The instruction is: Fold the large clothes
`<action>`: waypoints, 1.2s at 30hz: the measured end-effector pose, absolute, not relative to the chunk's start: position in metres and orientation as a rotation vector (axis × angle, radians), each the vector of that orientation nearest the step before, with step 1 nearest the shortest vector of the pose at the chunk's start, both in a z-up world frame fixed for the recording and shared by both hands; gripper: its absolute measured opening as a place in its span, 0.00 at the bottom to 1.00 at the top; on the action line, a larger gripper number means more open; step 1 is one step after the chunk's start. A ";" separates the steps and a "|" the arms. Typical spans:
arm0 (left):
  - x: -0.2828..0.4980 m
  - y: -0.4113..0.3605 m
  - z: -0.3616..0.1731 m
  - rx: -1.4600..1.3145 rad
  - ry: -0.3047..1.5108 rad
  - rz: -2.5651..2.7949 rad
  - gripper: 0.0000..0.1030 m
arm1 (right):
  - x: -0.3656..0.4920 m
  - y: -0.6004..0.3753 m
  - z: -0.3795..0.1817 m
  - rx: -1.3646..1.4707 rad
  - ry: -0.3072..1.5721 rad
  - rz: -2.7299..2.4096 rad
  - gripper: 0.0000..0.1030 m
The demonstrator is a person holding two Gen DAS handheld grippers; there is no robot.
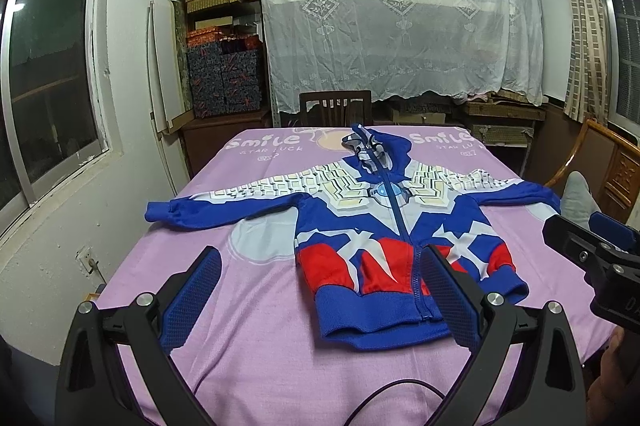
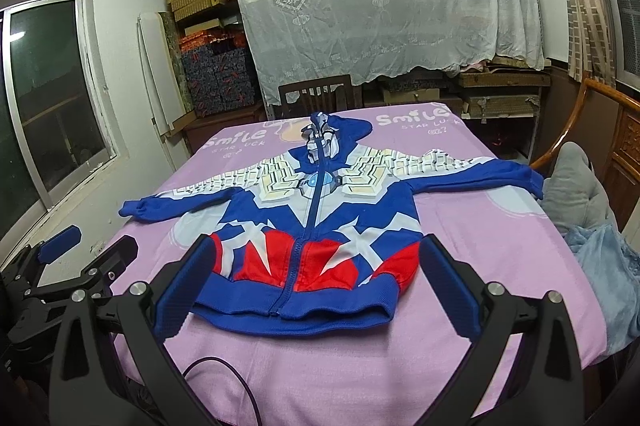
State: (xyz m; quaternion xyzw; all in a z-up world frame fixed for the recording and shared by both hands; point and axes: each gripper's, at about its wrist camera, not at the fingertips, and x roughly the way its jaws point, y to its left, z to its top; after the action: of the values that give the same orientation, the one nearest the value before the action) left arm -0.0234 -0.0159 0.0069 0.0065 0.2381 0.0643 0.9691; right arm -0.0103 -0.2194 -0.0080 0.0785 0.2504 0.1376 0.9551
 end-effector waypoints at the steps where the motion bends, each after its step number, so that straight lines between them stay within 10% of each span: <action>1: -0.024 -0.017 0.006 0.013 0.480 0.130 0.97 | -0.010 -0.219 -0.008 0.159 0.507 0.278 0.96; 36: -0.025 -0.012 -0.001 0.011 0.488 0.133 0.97 | -0.008 -0.225 -0.017 0.185 0.532 0.266 0.96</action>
State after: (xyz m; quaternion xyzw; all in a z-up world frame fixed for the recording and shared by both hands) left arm -0.0245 -0.0123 -0.0015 0.0055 0.2413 0.0657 0.9682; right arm -0.0082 -0.2246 -0.0171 0.0909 0.2615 0.1310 0.9519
